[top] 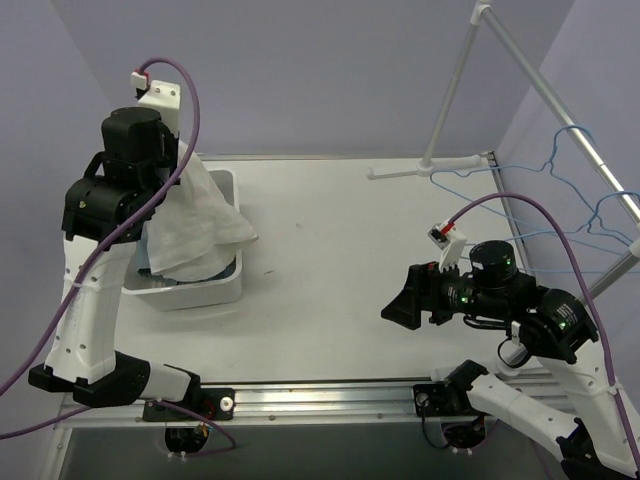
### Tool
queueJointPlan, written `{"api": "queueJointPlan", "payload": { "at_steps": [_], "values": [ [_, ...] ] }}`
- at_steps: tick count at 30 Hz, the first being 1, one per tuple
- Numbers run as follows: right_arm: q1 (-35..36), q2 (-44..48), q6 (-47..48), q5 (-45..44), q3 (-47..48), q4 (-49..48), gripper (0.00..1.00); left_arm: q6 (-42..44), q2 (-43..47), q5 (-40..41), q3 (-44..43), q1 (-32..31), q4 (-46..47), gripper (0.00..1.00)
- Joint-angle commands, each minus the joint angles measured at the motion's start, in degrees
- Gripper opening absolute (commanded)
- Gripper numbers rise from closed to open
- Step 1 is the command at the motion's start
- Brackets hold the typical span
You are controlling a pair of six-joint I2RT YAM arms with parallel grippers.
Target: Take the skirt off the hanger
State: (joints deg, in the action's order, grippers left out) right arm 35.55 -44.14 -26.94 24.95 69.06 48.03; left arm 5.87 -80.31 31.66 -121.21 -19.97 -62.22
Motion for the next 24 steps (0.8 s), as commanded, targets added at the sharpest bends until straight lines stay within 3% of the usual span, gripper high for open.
{"api": "queueJointPlan", "payload": {
  "at_steps": [1, 6, 11, 17, 24],
  "values": [
    [-0.4, 0.3, 0.2, 0.9, -0.8, -1.3, 0.77, -0.9, 1.3, -7.3, 6.3, 2.5, 5.8, 0.02],
    [-0.4, 1.4, -0.7, 0.7, -1.6, -1.3, 0.77, -9.2, 3.7, -20.5, 18.5, 9.4, 11.5, 0.02],
    [-0.4, 2.0, -1.1, 0.7, -1.5, -0.7, 0.77, -16.8, 4.6, -26.6, 27.1, 16.8, 15.1, 0.02],
    [-0.4, 2.4, -1.0, 0.5, -0.9, 0.0, 0.77, -19.0, 0.8, -21.5, 27.9, 19.0, 14.4, 0.02],
    [-0.4, 2.9, -1.1, 0.3, -2.1, -0.7, 0.77, -21.6, -6.2, -18.5, 40.3, 22.0, 19.4, 0.02]
  ]
}}
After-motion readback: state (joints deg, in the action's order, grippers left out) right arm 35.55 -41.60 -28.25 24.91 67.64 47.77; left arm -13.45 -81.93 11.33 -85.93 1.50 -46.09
